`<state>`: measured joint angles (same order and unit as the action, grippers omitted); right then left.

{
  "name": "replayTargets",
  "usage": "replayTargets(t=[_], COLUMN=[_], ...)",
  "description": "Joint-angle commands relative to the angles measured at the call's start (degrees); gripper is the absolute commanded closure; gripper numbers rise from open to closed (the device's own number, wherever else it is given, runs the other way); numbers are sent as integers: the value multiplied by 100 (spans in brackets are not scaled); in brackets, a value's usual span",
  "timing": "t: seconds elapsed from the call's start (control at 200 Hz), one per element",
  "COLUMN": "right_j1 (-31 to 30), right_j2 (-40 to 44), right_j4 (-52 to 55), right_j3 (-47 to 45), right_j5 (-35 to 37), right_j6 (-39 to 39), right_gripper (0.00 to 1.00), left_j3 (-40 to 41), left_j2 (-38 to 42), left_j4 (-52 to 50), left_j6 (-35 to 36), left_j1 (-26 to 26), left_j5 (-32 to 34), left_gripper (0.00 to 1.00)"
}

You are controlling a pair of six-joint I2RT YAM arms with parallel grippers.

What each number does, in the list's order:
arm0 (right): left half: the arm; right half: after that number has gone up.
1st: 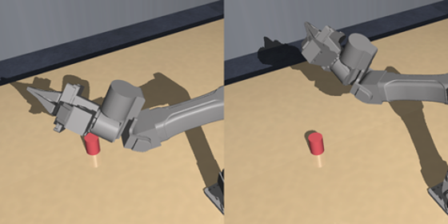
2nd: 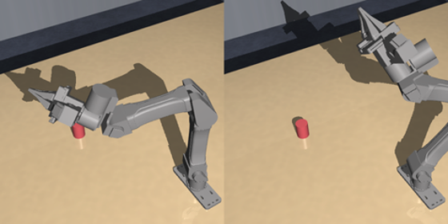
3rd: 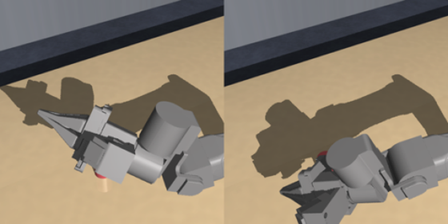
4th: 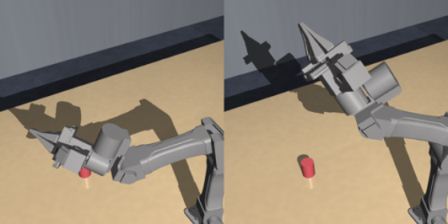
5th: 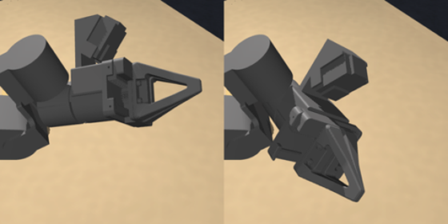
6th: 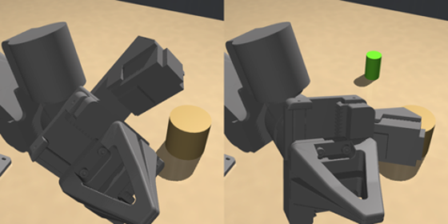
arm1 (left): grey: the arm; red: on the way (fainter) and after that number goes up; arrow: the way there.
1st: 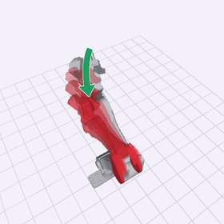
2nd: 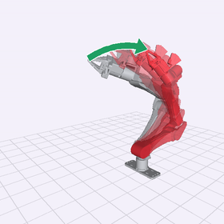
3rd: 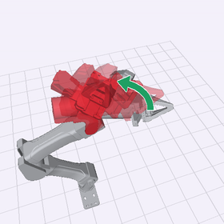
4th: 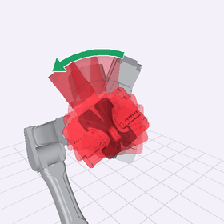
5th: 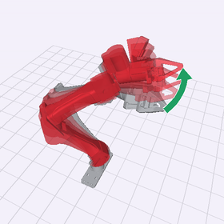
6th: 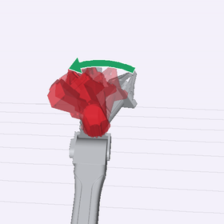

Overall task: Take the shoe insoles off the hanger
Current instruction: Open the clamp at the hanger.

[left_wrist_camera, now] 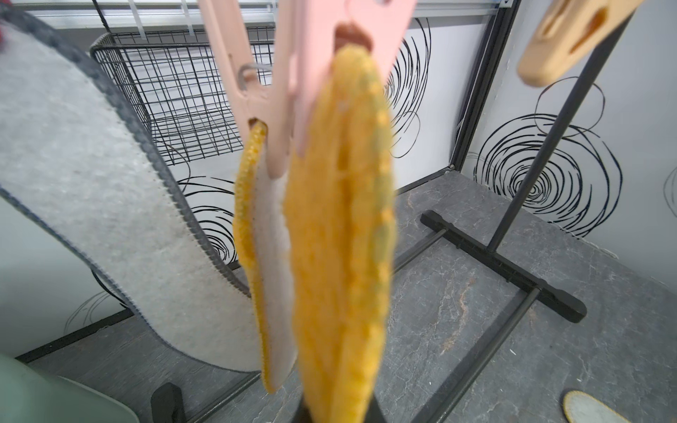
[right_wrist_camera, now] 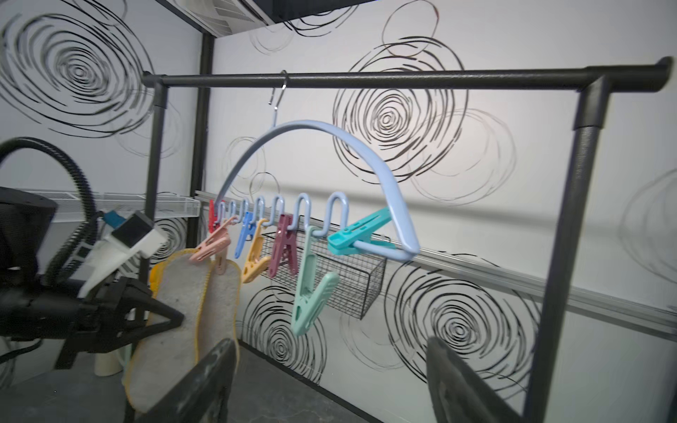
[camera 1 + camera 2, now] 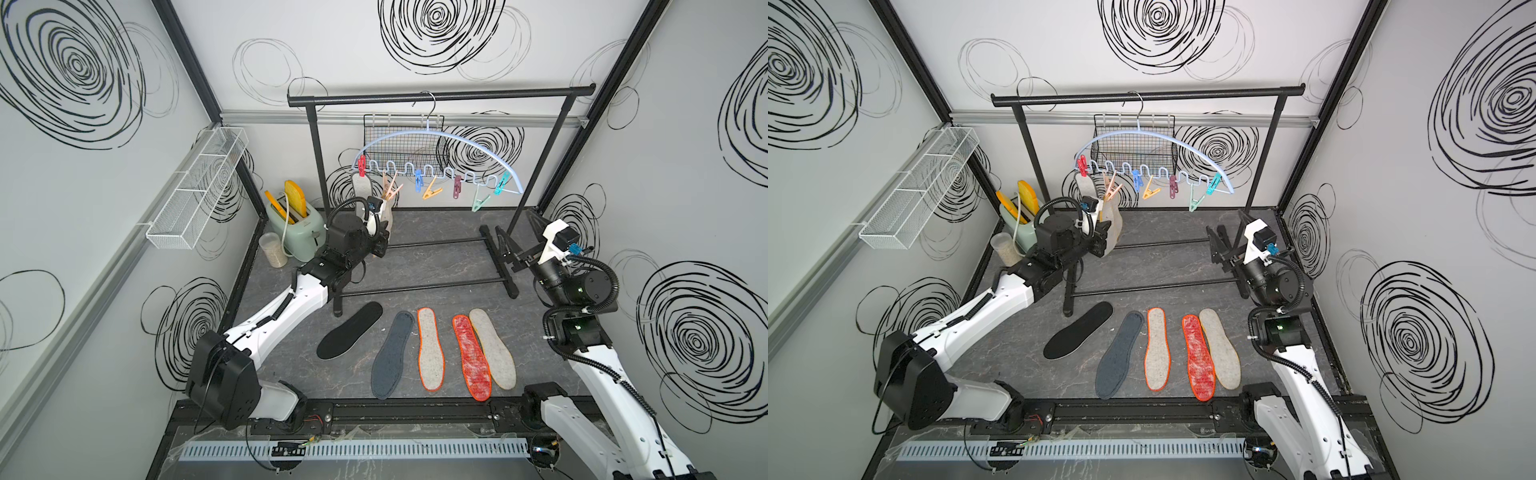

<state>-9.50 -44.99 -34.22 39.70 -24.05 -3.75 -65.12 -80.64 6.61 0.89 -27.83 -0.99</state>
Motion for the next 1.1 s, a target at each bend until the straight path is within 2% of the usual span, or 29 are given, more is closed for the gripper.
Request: replayTargets(t=[0.0,0.075,0.12,0.195,0.24,0.355,0.455,0.535,0.85,1.095], right_j1=[-412,-1144,-1636,-2464,-2955,-3568,-3674,-3812,-3911,-3646], right_j2=[-59,-169,-277,-422,-549,-1075,-1699,-2236,-4178,-5302], right_j4=[-311,729,1296,1609,1800,2232,2508,2708,3883,4523], right_j3=[55,556,891,1204,1391,1909,2423,2939,5161,6656], right_j5=[-420,854,1294,1876,2484,3433,3635,3688,4021,3856], right_j6=[-1200,-2393,-2504,-2676,-2880,-3598,-4295,-4511,-4847,-4994], right_gripper=[29,30,25,27,26,27,27,28,31,30], left_j3=[70,70,108,165,175,132,140,140,180,358], left_j2=[207,215,226,242,231,198,198,188,162,349], left_j4=[379,414,485,569,595,569,571,563,569,716], left_j6=[-40,-71,-93,-96,-97,-95,-89,-64,9,244], left_j1=[6,6,6,-3,-3,6,15,24,11,-44], left_j5=[12,96,124,134,145,125,113,123,152,468], left_gripper=[100,100,100,100,100,100,100,100,100,100])
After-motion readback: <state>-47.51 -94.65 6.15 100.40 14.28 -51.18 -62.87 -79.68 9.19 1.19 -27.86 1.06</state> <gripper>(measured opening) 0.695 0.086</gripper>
